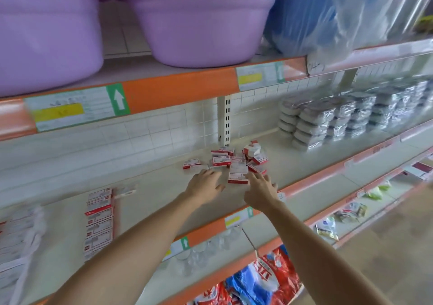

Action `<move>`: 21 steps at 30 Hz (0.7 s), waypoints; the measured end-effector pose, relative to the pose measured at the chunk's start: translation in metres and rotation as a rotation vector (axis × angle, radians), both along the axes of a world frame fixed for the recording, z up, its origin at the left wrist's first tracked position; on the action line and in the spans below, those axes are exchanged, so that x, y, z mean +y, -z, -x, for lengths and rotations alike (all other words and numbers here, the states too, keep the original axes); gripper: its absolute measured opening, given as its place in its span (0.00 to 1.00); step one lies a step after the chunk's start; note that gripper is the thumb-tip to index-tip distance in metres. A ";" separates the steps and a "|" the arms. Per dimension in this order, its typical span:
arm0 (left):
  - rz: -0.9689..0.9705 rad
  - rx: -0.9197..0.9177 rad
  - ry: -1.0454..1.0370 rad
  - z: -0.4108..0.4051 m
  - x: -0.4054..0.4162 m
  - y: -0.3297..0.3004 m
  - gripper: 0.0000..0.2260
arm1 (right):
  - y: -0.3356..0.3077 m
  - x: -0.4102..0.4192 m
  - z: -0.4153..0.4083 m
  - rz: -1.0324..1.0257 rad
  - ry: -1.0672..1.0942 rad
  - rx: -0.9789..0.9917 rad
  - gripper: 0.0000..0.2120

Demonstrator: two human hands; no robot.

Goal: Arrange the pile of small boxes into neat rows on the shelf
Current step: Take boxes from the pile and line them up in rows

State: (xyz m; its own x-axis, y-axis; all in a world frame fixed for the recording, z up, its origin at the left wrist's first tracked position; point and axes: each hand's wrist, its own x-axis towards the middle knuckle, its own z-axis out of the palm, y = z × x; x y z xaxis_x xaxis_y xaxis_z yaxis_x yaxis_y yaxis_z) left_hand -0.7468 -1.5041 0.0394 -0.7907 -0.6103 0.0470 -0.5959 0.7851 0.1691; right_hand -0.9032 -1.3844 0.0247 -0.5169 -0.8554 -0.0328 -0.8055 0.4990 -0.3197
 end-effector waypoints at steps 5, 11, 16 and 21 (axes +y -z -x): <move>-0.028 0.039 -0.020 0.039 0.007 0.006 0.23 | 0.014 -0.003 0.028 0.124 -0.071 -0.040 0.22; -0.046 0.028 -0.088 0.053 -0.002 0.012 0.21 | 0.026 -0.012 0.051 0.363 -0.142 -0.080 0.12; -0.057 0.078 -0.133 0.062 -0.016 0.005 0.21 | 0.016 -0.028 0.058 0.412 -0.194 -0.066 0.17; -0.057 0.092 -0.163 0.070 -0.029 0.002 0.21 | 0.013 -0.052 0.062 0.363 -0.261 -0.088 0.20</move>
